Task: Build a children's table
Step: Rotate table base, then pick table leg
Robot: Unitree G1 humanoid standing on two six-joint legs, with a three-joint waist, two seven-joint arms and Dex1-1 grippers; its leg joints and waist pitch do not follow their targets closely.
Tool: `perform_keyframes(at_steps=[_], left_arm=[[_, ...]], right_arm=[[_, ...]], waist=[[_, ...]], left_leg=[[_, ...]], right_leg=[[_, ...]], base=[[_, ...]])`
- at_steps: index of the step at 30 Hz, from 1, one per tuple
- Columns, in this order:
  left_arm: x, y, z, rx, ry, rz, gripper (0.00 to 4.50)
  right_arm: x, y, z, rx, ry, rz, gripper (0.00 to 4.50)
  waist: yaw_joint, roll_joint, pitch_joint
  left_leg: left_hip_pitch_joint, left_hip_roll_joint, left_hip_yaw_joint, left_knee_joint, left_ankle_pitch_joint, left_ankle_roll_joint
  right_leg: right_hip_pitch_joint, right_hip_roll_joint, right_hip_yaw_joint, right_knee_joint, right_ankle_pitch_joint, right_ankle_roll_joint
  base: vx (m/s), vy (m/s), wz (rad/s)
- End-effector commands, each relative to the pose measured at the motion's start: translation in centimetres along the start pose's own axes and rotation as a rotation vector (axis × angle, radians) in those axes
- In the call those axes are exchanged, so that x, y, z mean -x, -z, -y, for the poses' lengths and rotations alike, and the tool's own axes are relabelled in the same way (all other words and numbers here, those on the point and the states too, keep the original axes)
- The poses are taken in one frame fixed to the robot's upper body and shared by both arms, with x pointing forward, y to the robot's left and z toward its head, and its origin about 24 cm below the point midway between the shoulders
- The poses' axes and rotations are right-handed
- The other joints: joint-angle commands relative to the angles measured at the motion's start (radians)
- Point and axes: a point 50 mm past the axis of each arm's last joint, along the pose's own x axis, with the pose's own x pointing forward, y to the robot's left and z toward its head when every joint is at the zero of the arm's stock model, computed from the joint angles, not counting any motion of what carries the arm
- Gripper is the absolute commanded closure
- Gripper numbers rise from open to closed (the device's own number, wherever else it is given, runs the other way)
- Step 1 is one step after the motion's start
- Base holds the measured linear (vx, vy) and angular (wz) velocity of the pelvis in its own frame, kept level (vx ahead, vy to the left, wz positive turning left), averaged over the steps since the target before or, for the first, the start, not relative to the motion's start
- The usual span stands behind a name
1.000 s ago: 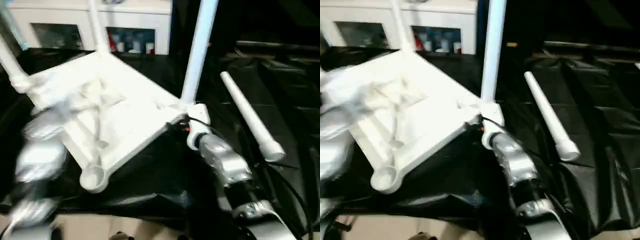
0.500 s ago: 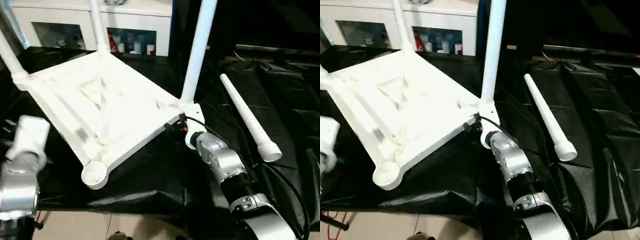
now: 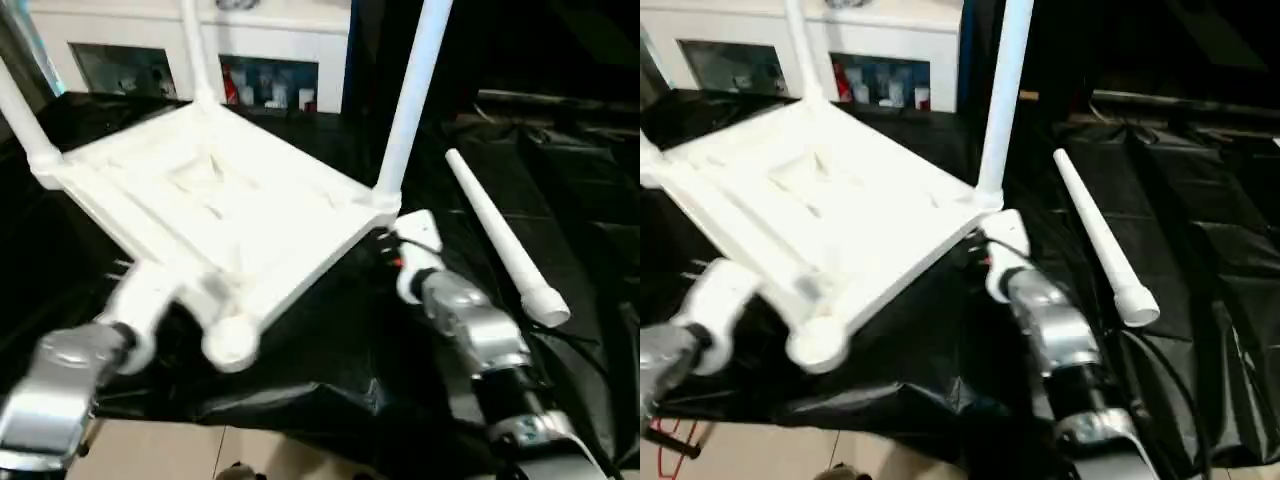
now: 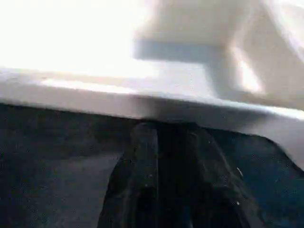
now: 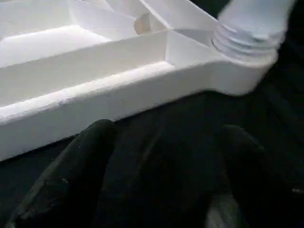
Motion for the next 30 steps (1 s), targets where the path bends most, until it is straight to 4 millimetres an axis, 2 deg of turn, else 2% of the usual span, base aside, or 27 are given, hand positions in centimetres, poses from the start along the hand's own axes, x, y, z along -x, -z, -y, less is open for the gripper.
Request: perform_keyframes(at_steps=[1, 2, 4, 5, 6, 7, 9, 11, 12, 13, 14, 15, 16, 17, 19, 20, 21, 22, 23, 24, 25, 26, 29, 30], left_arm=[[-0.8, 0.0, 1.5, -0.007, 0.100, 0.002, 3.57], [-2.0, -0.6, 2.0, -0.020, 0.115, 0.041, 3.57], [-2.7, -1.2, 2.3, -0.031, 0.121, 0.077, 3.57], [-3.5, -2.0, 3.0, -0.048, 0.151, 0.126, 3.57], [-4.1, -2.7, 3.6, -0.061, 0.180, 0.165, 3.57], [-4.5, -3.2, 4.1, -0.065, 0.210, 0.191, 3.57], [-5.1, -4.4, 5.3, -0.075, 0.269, 0.241, 3.57], [-5.2, -4.5, 5.4, -0.076, 0.272, 0.244, 3.57], [-5.4, -5.1, 6.1, -0.085, 0.300, 0.271, 3.57], [-5.7, -5.8, 6.9, -0.096, 0.337, 0.300, 3.57], [-5.8, -6.2, 7.4, -0.104, 0.359, 0.317, 3.51], [-5.9, -6.4, 7.7, -0.107, 0.369, 0.325, 3.51], [-6.1, -7.1, 8.3, -0.115, 0.390, 0.357, 3.51], [-6.2, -7.5, 8.6, -0.119, 0.400, 0.378, 3.50], [-6.2, -7.9, 8.6, -0.130, 0.406, 0.413, 3.50], [-6.2, -8.1, 8.4, -0.122, 0.406, 0.427, 3.50], [-6.1, -8.1, 8.3, -0.119, 0.406, 0.434, 3.50], [-5.8, -8.3, 7.9, -0.108, 0.406, 0.455, 3.50], [-5.8, -8.3, 7.9, -0.108, 0.406, 0.455, 3.50], [-5.5, -8.5, 7.6, -0.099, 0.405, 0.466, 3.50], [-5.2, -8.8, 7.3, -0.096, 0.406, 0.478, 3.50], [-4.7, -9.0, 7.0, -0.100, 0.410, 0.490, 3.50], [-3.7, -9.3, 6.5, -0.122, 0.443, 0.501, 3.50], [-3.3, -9.5, 6.5, -0.134, 0.460, 0.502, 3.50]], right_arm=[[0.4, -0.4, 0.6, 0.004, 0.040, -0.010, 0.66], [1.2, -0.4, 1.3, 0.020, 0.089, -0.055, 0.66], [1.6, -0.5, 1.6, 0.000, 0.084, -0.057, 0.66], [2.1, -0.8, 2.0, -0.017, 0.076, -0.055, 0.66], [2.5, -1.0, 2.4, -0.027, 0.073, -0.051, 0.66], [2.7, -1.3, 2.7, -0.025, 0.080, -0.043, 0.66], [3.4, -1.9, 3.4, -0.028, 0.100, -0.037, 0.66], [3.4, -1.9, 3.4, -0.028, 0.101, -0.036, 0.66], [3.7, -2.2, 3.9, -0.031, 0.114, -0.035, 0.66], [4.1, -2.5, 4.4, -0.043, 0.131, -0.040, 0.66], [4.3, -2.7, 4.7, -0.052, 0.142, -0.045, 0.48], [4.4, -2.7, 4.9, -0.055, 0.147, -0.047, 0.48], [4.8, -3.0, 5.6, -0.063, 0.173, -0.056, 0.48], [5.0, -3.3, 6.1, -0.066, 0.188, -0.063, 0.38], [5.4, -3.8, 7.4, -0.072, 0.227, -0.077, 0.14], [5.6, -4.1, 8.0, -0.069, 0.242, -0.084, 0.14], [5.6, -4.2, 8.2, -0.068, 0.251, -0.087, 0.09], [5.7, -4.4, 9.1, -0.067, 0.278, -0.100, 0.04], [5.7, -4.4, 9.1, -0.067, 0.278, -0.100, 0.02], [5.8, -4.6, 9.7, -0.063, 0.291, -0.112, 0.02], [5.9, -4.6, 10.3, -0.063, 0.310, -0.133, 0.02], [5.9, -4.7, 10.9, -0.063, 0.318, -0.151, 0.02], [6.1, -4.8, 12.1, -0.066, 0.327, -0.210, 0.02], [6.1, -4.9, 12.5, -0.067, 0.326, -0.228, 0.02]], waist=[[-0.004, 0.010, -0.056], [-0.006, 0.010, -0.049], [0.001, 0.006, -0.052], [0.003, 0.006, -0.054], [0.006, 0.013, -0.054], [0.008, 0.006, -0.057], [0.007, 0.004, -0.059], [0.007, 0.002, -0.063], [0.003, -0.002, -0.063], [0.002, -0.004, -0.064], [0.004, -0.003, -0.068], [0.005, -0.003, -0.068], [0.003, 0.007, -0.069], [0.001, 0.000, -0.068], [0.002, -0.001, -0.072], [0.003, 0.008, -0.072], [0.001, 0.004, -0.072], [0.000, 0.001, -0.070], [-0.002, 0.000, -0.071], [-0.003, 0.005, -0.069], [-0.006, 0.002, -0.070], [-0.007, 0.005, -0.068], [-0.014, 0.002, -0.069], [-0.017, 0.007, -0.069]], left_leg=[[0.023, 0.050, -0.019, -0.084, -0.281, -0.006], [0.017, 0.047, -0.023, -0.088, -0.310, -0.015], [0.034, 0.043, -0.019, -0.082, -0.321, -0.013], [0.031, 0.045, -0.020, -0.082, -0.314, -0.015], [0.028, 0.044, -0.022, -0.084, -0.304, -0.013], [0.029, 0.046, -0.021, -0.084, -0.298, -0.015], [0.017, 0.049, -0.024, -0.087, -0.270, -0.015], [0.014, 0.049, -0.023, -0.084, -0.245, -0.014], [0.006, 0.047, -0.023, -0.083, -0.228, -0.010], [0.005, 0.047, -0.023, -0.082, -0.215, -0.007], [0.010, 0.046, -0.019, -0.077, -0.191, -0.002], [0.008, 0.046, -0.019, -0.076, -0.171, 0.002], [0.008, 0.047, -0.018, -0.075, -0.162, 0.001], [0.009, 0.047, -0.017, -0.075, -0.154, 0.005], [0.010, 0.048, -0.016, -0.072, -0.135, 0.008], [0.009, 0.048, -0.016, -0.071, -0.126, 0.009], [0.008, 0.047, -0.015, -0.070, -0.126, 0.010], [0.008, 0.045, -0.014, -0.070, -0.130, 0.012], [0.008, 0.045, -0.013, -0.068, -0.137, 0.012], [0.008, 0.045, -0.013, -0.068, -0.142, 0.011], [0.009, 0.043, -0.013, -0.067, -0.150, 0.010], [0.008, 0.044, -0.014, -0.068, -0.153, 0.012], [0.008, 0.044, -0.016, -0.066, -0.158, 0.010], [0.009, 0.045, -0.016, -0.064, -0.165, 0.011]], right_leg=[[0.031, -0.077, 0.061, -0.089, -0.374, -0.116], [0.034, -0.077, 0.059, -0.096, -0.437, -0.097], [0.024, -0.077, 0.061, -0.109, -0.494, -0.059], [0.026, -0.080, 0.062, -0.108, -0.495, -0.054], [0.029, -0.077, 0.061, -0.111, -0.494, -0.042], [0.028, -0.078, 0.062, -0.110, -0.479, -0.034], [0.037, -0.082, 0.062, -0.102, -0.440, -0.044], [0.040, -0.085, 0.063, -0.097, -0.403, -0.058], [0.047, -0.084, 0.062, -0.095, -0.385, -0.063], [0.050, -0.084, 0.062, -0.094, -0.374, -0.065], [0.046, -0.081, 0.063, -0.091, -0.339, -0.071], [0.050, -0.081, 0.063, -0.086, -0.310, -0.085], [0.049, -0.080, 0.064, -0.084, -0.289, -0.094], [0.050, -0.075, 0.062, -0.085, -0.259, -0.106], [0.055, -0.077, 0.063, -0.078, -0.209, -0.130], [0.056, -0.079, 0.063, -0.074, -0.191, -0.140], [0.057, -0.078, 0.063, -0.076, -0.187, -0.144], [0.059, -0.078, 0.062, -0.076, -0.193, -0.150], [0.060, -0.078, 0.062, -0.078, -0.207, -0.153], [0.059, -0.079, 0.062, -0.078, -0.215, -0.154], [0.061, -0.078, 0.060, -0.080, -0.234, -0.154], [0.061, -0.077, 0.059, -0.082, -0.245, -0.153], [0.062, -0.077, 0.057, -0.080, -0.251, -0.165], [0.060, -0.077, 0.056, -0.079, -0.248, -0.178]], base=[[0.000, 0.000, 0.00], [0.000, 0.000, 0.00], [0.000, 0.000, 0.00], [0.000, 0.000, 0.00], [0.000, 0.000, 0.00], [0.000, 0.000, 0.00], [0.000, 0.000, 0.00], [0.000, 0.000, 0.00], [0.000, 0.000, 0.00], [0.000, 0.000, 0.00], [0.000, 0.000, 0.00], [0.000, 0.000, 0.00], [0.000, 0.000, 0.00], [0.000, 0.000, 0.00], [0.000, 0.000, 0.00], [0.000, 0.000, 0.00], [0.000, 0.000, 0.00], [0.000, 0.000, 0.00], [0.000, 0.000, 0.00], [0.000, 0.000, 0.00], [0.000, 0.000, 0.00], [0.000, 0.000, 0.00], [0.000, 0.000, 0.00], [0.000, 0.000, 0.00]])
